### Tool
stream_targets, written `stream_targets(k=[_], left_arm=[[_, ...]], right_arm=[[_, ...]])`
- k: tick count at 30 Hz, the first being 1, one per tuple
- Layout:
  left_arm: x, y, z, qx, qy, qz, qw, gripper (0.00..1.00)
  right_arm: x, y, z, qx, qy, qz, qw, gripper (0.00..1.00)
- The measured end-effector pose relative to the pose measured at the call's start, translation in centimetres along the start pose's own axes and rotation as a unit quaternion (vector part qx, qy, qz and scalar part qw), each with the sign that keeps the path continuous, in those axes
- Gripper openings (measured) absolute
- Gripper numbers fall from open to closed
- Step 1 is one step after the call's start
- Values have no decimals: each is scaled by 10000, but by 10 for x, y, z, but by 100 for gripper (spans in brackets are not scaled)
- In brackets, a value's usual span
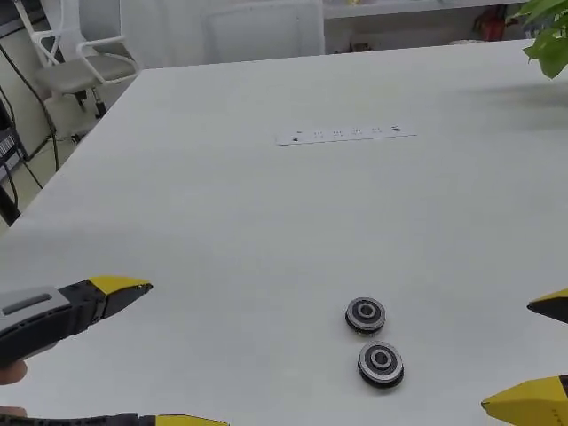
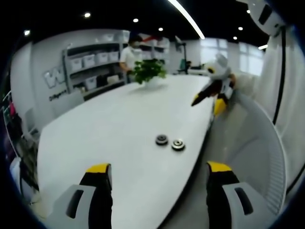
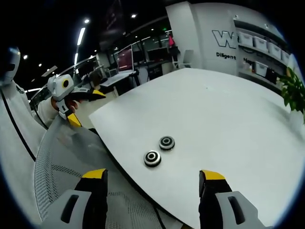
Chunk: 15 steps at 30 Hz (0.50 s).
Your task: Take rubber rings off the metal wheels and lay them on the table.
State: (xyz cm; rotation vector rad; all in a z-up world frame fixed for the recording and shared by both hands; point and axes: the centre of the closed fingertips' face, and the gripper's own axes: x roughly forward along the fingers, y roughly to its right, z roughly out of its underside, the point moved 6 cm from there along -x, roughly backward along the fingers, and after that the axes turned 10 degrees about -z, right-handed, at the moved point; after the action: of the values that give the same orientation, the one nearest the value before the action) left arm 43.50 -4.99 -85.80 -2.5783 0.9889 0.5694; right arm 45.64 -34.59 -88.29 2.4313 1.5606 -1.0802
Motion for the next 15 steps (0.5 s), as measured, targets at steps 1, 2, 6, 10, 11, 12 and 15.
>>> stream_targets(k=[1,2,6,10,11,12,15], left_arm=[[1,0,-1,30,1,26,10000,82],[3,0,-3,82,-14,68,9999,82],[9,-1,-6,325,-83,121,9994,84],[13,-1,-15,475,-48,256,9985,84],[14,-1,-18,546,-35,301,9980,84],[15,-1,-20,584,-16,320,9978,84],[18,-3,-27,667,58,401,9970,84]], right_arm=[[0,1,-2,-7,3,-2,10000,77],[1,1,-4,-19,14,-8,10000,77],[2,3,-14,-106,41,-57,9999,76],[4,6,-26,-235,61,-66,9997,76],[4,7,-29,-271,77,-72,9996,76],[4,7,-30,-281,82,-75,9995,76],[5,9,-38,-358,113,-91,9993,75]])
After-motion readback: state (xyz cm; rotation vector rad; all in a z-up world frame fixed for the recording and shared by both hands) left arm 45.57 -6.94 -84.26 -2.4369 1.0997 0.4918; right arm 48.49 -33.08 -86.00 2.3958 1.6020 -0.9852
